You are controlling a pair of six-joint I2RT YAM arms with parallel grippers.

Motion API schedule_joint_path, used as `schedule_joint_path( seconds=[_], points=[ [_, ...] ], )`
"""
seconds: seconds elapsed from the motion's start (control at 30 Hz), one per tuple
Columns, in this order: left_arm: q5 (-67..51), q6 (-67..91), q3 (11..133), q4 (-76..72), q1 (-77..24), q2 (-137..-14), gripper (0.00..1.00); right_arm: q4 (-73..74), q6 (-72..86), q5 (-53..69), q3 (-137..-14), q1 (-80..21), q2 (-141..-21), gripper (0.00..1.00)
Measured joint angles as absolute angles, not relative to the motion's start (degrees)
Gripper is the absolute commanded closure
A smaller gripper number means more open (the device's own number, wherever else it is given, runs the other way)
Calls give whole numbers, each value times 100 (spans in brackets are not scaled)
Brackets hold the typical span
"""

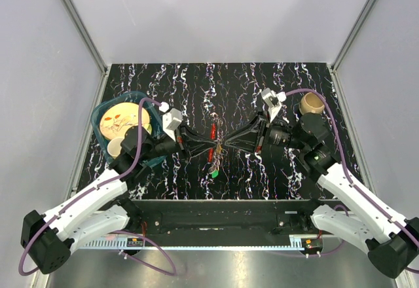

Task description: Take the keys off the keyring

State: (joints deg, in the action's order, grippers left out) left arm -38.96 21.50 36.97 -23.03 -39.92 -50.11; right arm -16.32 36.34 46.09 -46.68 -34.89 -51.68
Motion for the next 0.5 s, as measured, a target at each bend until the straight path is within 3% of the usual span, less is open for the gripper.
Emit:
schedule_joint_path(
  seconds=[0.5],
  points=[
    [-3903, 2652, 3697, -2292, -3992, -4984, 100, -2279, 3955, 5002, -4353, -3489, -5596, 73]
  ],
)
